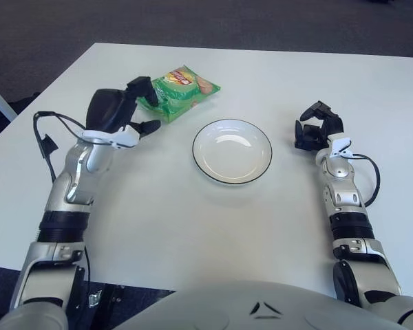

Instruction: Put the snack into the plate.

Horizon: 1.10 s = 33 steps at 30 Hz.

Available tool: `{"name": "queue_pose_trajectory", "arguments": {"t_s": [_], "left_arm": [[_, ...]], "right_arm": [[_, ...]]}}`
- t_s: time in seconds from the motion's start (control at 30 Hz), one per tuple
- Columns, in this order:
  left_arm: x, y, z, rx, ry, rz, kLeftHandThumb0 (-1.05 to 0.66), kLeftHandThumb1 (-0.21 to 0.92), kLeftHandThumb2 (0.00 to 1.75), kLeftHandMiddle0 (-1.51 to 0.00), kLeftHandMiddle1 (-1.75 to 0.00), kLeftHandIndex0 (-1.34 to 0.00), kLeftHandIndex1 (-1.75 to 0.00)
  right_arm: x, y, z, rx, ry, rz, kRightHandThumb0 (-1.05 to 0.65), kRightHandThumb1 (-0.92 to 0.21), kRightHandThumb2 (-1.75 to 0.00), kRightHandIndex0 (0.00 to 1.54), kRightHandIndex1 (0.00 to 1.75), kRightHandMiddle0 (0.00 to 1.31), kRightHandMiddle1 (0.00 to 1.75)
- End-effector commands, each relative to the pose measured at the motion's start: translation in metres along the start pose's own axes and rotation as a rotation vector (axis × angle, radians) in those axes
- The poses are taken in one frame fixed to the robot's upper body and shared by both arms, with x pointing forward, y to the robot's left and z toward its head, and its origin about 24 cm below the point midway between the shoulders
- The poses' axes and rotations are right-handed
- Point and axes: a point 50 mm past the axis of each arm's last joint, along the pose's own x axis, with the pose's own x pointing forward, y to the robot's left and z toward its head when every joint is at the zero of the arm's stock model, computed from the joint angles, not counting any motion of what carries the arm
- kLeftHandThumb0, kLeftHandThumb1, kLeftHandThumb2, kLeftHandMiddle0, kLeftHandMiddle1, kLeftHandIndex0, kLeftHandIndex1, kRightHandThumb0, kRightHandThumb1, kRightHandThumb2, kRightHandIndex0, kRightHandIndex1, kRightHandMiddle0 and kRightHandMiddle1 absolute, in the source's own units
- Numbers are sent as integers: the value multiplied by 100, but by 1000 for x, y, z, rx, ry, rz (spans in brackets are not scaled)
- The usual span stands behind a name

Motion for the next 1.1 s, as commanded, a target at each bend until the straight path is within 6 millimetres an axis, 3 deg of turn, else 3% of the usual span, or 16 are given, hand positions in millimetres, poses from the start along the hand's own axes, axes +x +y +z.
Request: {"name": "queue_pose_trajectory", "arguments": {"t_s": [0.0, 0.4, 0.6, 0.67, 0.8, 0.9, 1.0, 1.07], "left_arm": [[14, 9, 3, 57, -33, 44, -44, 46, 113, -118, -175, -50, -175], [35, 14, 10, 154, -90, 66, -42, 51, 107, -104, -175, -46, -175], [43, 11, 18, 186, -104, 88, -42, 53, 104, -91, -175, -44, -175], [49, 8, 19, 196, -103, 93, -41, 57, 99, -77, -168, -41, -175], [64, -6, 12, 215, -92, 46, -37, 79, 69, -49, -137, -28, -174], [69, -10, 9, 236, -105, 10, -59, 84, 66, -30, -104, -9, -140], [71, -13, 6, 288, -131, -50, -74, 89, 65, -19, -71, -3, -107], [72, -15, 5, 310, -140, -72, -79, 91, 65, -16, -59, -1, -95]], "right_arm": [[-19, 3, -35, -14, 152, 13, -50, -28, -136, 135, 175, 64, 175], [-18, 4, -37, -17, 154, 18, -50, -28, -136, 135, 175, 65, 175], [-17, 5, -36, -12, 156, 18, -50, -28, -137, 135, 175, 65, 175], [-17, 6, -36, -14, 158, 19, -50, -28, -137, 135, 175, 65, 175], [-17, 7, -36, -20, 165, 18, -50, -27, -137, 134, 175, 65, 175], [-17, 7, -35, -23, 166, 17, -50, -27, -137, 134, 175, 65, 175], [-18, 7, -35, -26, 168, 17, -50, -27, -137, 134, 175, 65, 175], [-18, 7, -35, -25, 171, 16, -50, -27, -137, 134, 175, 66, 175]]}}
